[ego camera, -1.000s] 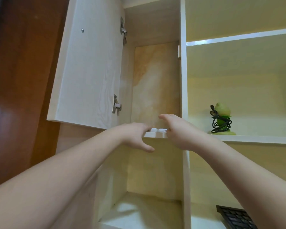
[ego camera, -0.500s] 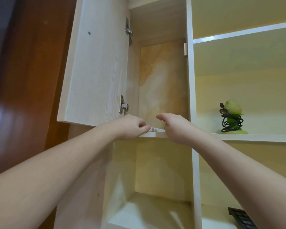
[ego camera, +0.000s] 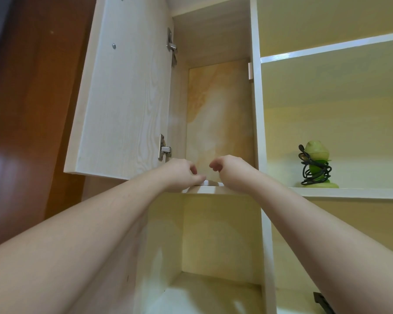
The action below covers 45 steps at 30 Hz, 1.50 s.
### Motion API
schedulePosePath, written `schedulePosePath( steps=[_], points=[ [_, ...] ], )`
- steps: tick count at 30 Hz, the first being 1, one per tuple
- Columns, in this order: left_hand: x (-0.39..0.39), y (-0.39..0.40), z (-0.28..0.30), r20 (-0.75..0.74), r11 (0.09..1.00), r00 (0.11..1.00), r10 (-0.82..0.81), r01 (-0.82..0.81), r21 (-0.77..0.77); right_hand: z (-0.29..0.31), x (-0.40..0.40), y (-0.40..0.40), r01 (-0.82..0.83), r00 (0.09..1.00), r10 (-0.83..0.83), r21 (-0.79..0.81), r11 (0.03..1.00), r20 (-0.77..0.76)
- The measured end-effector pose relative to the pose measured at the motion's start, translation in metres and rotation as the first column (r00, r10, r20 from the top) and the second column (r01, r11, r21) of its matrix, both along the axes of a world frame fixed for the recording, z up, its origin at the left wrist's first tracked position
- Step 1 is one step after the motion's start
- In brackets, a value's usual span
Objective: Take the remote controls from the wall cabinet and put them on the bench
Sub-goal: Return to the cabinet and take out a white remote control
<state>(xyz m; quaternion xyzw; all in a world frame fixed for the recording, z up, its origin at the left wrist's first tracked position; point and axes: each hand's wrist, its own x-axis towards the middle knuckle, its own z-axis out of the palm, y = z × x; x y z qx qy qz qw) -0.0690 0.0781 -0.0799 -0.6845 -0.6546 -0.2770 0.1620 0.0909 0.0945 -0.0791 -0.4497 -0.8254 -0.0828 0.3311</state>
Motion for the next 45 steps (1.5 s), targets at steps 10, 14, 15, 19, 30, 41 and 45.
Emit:
schedulePosePath(
  steps=[10,14,15,19,30,41,45],
  points=[
    [0.001,-0.006,0.007,-0.132,0.991,0.985,0.108,-0.116,-0.060,0.016,-0.011,0.032,0.085,0.996,-0.083,-0.103,0.991,0.019],
    [0.002,-0.011,0.016,-0.202,0.969,0.966,0.163,-0.195,-0.151,0.019,-0.020,0.036,0.163,0.982,-0.146,-0.151,0.975,0.120],
    [0.002,-0.011,0.017,-0.213,0.962,0.960,0.180,-0.217,-0.163,0.021,-0.021,0.043,0.176,0.978,-0.155,-0.149,0.973,0.141],
    [0.005,-0.011,0.019,-0.222,0.945,0.952,0.211,-0.257,-0.203,0.029,-0.024,0.070,0.193,0.978,-0.176,-0.172,0.966,0.107],
    [0.010,-0.005,0.018,-0.219,0.941,0.954,0.203,-0.252,-0.225,0.030,-0.035,0.059,0.243,0.940,-0.176,-0.213,0.946,0.294],
    [0.007,-0.001,0.013,-0.225,0.953,0.948,0.225,-0.262,-0.154,0.030,-0.036,0.048,0.173,0.978,-0.127,-0.298,0.939,0.168],
    [0.005,-0.002,0.009,-0.179,0.966,0.960,0.217,-0.237,-0.099,0.031,-0.032,0.046,0.123,0.992,-0.113,-0.289,0.950,0.049]
  ],
)
